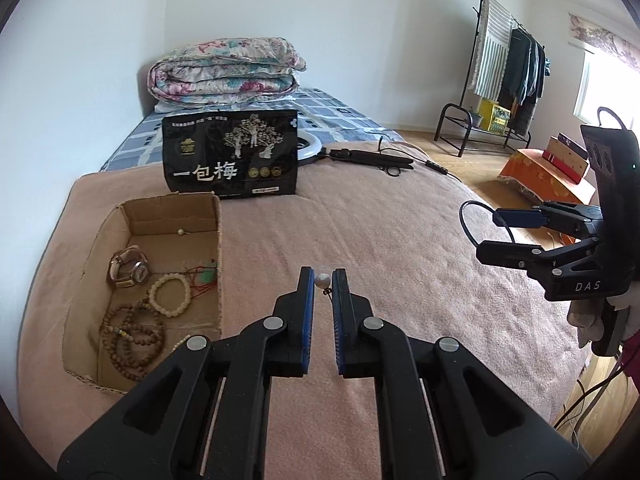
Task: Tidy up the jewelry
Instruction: 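Lift the earring and bangle and carry both over the cardboard box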
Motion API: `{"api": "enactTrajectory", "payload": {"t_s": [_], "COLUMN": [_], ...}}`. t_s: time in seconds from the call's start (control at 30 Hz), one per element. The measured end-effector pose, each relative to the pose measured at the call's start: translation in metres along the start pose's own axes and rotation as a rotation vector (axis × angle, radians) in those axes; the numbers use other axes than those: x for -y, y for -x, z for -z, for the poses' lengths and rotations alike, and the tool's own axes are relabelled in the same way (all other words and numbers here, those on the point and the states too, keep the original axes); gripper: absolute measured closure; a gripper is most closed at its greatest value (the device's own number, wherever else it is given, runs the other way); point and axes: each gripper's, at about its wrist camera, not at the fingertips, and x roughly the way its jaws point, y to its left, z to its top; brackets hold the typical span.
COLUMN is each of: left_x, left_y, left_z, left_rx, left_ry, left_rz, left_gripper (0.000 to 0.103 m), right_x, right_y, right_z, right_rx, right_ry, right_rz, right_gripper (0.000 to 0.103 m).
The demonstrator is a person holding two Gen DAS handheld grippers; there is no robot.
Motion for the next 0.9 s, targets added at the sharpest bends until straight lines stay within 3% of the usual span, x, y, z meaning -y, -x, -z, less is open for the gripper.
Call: {"api": "enactTrajectory", "payload": {"t_s": [0.5, 0.9], "left_x": [-0.079, -0.110], "left_y": [0.012, 0.005], "left_z": [0.007, 0.014], "left_rx": [0.012, 0.001], "left_ry": [0.064, 0.077], "left_rz": [-0.104, -0.141], "left_gripper": [0.096, 0.096], "right_x": [-0.056, -0.091], "right_y": [-0.045, -0.092], "right_z": [-0.051, -0.087], "right_rx": [0.018, 0.014], "right_ry": [0.041, 0.064], "right_rz": [-0.075, -0.126], "right_gripper": [0.030, 0.030]}}
